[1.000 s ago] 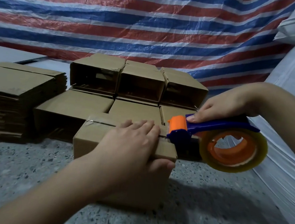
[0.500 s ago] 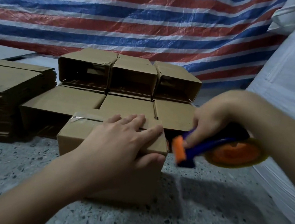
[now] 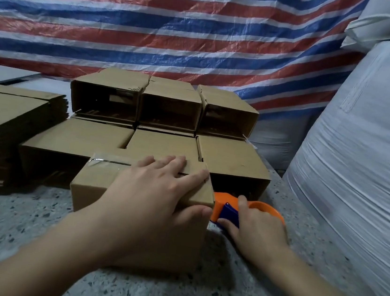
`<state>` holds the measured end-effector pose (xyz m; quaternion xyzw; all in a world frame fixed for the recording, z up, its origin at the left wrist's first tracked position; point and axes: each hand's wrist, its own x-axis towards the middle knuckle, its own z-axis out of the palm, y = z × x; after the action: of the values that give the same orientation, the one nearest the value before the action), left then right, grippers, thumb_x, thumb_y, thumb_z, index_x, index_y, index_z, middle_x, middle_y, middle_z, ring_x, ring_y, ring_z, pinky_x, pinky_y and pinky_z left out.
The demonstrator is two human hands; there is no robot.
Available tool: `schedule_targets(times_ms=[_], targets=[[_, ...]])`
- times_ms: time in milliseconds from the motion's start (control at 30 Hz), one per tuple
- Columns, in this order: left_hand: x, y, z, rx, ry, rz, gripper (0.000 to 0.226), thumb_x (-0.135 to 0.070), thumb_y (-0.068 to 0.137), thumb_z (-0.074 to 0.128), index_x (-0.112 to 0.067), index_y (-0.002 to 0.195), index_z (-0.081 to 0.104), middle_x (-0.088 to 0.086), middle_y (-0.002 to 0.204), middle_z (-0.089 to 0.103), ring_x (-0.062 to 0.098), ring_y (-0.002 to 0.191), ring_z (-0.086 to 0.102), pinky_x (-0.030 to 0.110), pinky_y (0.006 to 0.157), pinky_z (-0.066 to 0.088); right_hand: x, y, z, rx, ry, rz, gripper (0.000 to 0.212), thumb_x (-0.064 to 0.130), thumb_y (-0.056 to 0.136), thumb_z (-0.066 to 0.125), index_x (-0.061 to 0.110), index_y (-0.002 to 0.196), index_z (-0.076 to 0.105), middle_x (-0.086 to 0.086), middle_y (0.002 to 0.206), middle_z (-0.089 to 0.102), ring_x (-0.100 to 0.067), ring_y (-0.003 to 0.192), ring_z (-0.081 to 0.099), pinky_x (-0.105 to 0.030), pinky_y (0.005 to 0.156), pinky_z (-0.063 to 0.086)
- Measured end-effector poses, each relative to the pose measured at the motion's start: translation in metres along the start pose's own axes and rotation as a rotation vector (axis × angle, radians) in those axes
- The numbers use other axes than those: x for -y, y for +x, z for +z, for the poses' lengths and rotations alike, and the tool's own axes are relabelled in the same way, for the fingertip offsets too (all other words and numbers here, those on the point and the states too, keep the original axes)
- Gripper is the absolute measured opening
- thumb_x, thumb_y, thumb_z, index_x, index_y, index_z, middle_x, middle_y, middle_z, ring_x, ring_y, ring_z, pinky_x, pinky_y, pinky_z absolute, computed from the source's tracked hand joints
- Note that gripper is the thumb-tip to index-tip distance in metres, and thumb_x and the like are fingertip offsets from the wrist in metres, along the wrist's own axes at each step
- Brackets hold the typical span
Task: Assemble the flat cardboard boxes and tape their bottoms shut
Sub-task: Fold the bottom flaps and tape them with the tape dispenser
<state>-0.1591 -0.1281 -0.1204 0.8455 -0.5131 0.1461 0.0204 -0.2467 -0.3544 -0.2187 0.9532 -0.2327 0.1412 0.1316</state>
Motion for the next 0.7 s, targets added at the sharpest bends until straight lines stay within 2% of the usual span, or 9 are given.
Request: schedule_targets(times_ms=[67,133,167,267,367,433,500,600,700], targets=[[0.000,0.000,0.000,-0.005,-0.004,0.000,0.083,-0.079,0.075,-0.005,-0.046,0.151,-0.003,-0.001,0.164,0.015,0.015,0.150,0.012,0.037,0.121,0.010,0.001,-0.001,-0.004,0.014,-0.029,0.040,0.080,0.076,0.094,0.019,0.020,0.148,0.035,0.002,0.098,0.071,-0.018,0.086,0.069,-0.032,0.058,0.044],[0.001,0.000,0.001,-0.008,-0.009,0.002,0.083,-0.080,0.075,-0.006,-0.046,0.151,-0.003,-0.001,0.163,0.015,0.015,0.150,0.012,0.036,0.120,0.011,0.004,0.009,-0.024,-0.015,0.055,0.066,0.077,0.073,0.093,0.007,0.023,0.138,0.046,-0.003,0.109,0.067,-0.024,0.101,0.065,-0.039,0.080,0.049],[0.001,0.000,0.001,-0.012,-0.006,0.002,0.083,-0.080,0.076,-0.008,-0.046,0.151,-0.003,-0.001,0.163,0.016,0.015,0.150,0.013,0.036,0.120,0.011,0.006,0.015,-0.038,-0.078,0.238,0.084,0.074,0.070,0.095,0.009,0.023,0.135,0.050,-0.002,0.114,0.065,-0.024,0.110,0.061,-0.037,0.087,0.047],[0.000,-0.001,0.001,-0.020,0.007,0.003,0.083,-0.080,0.076,-0.009,-0.046,0.152,-0.002,-0.001,0.163,0.016,0.014,0.150,0.013,0.035,0.120,0.012,0.023,0.039,-0.080,-0.181,1.203,0.156,0.059,0.059,0.100,0.021,0.021,0.122,0.060,0.005,0.110,0.062,-0.012,0.115,0.057,-0.022,0.089,0.041],[-0.001,-0.001,-0.001,-0.002,-0.006,0.005,0.084,-0.080,0.076,-0.008,-0.045,0.152,-0.001,0.000,0.164,0.016,0.015,0.150,0.013,0.036,0.120,0.011,0.052,0.057,-0.094,-0.085,1.669,0.163,0.055,0.051,0.107,0.015,0.022,0.130,0.056,-0.001,0.130,0.061,-0.014,0.127,0.052,-0.034,0.109,0.036],[-0.001,-0.001,-0.001,-0.012,0.028,0.012,0.087,-0.080,0.075,-0.014,-0.042,0.153,0.000,0.001,0.164,0.016,0.016,0.150,0.013,0.036,0.120,0.012,0.071,0.060,-0.090,0.009,1.720,0.155,0.060,0.049,0.108,0.009,0.017,0.132,0.054,-0.006,0.133,0.059,-0.018,0.129,0.050,-0.031,0.104,0.039],[-0.002,0.000,0.000,-0.010,0.030,0.003,0.091,-0.079,0.076,-0.011,-0.034,0.155,0.001,0.002,0.164,0.012,0.016,0.151,0.011,0.035,0.121,0.010,0.081,0.061,-0.081,0.082,1.809,0.186,0.064,0.049,0.107,0.008,0.012,0.121,0.058,-0.010,0.122,0.061,-0.023,0.121,0.054,-0.033,0.096,0.045],[-0.003,0.002,0.001,-0.015,-0.002,-0.025,0.103,-0.079,0.072,-0.005,-0.020,0.156,0.001,0.002,0.165,0.006,0.015,0.151,0.007,0.032,0.120,0.004,0.083,0.060,-0.066,0.087,2.029,0.219,0.065,0.056,0.105,0.013,0.011,0.110,0.061,-0.010,0.107,0.062,-0.024,0.104,0.061,-0.041,0.094,0.050],[0.000,0.000,0.003,-0.048,-0.003,-0.018,0.103,-0.079,0.073,-0.005,-0.019,0.156,0.003,0.003,0.164,0.010,0.015,0.150,0.010,0.031,0.119,0.005,0.084,0.055,-0.056,0.103,2.048,0.198,0.066,0.061,0.101,0.017,0.013,0.114,0.061,-0.011,0.108,0.066,-0.025,0.100,0.066,-0.040,0.084,0.055]])
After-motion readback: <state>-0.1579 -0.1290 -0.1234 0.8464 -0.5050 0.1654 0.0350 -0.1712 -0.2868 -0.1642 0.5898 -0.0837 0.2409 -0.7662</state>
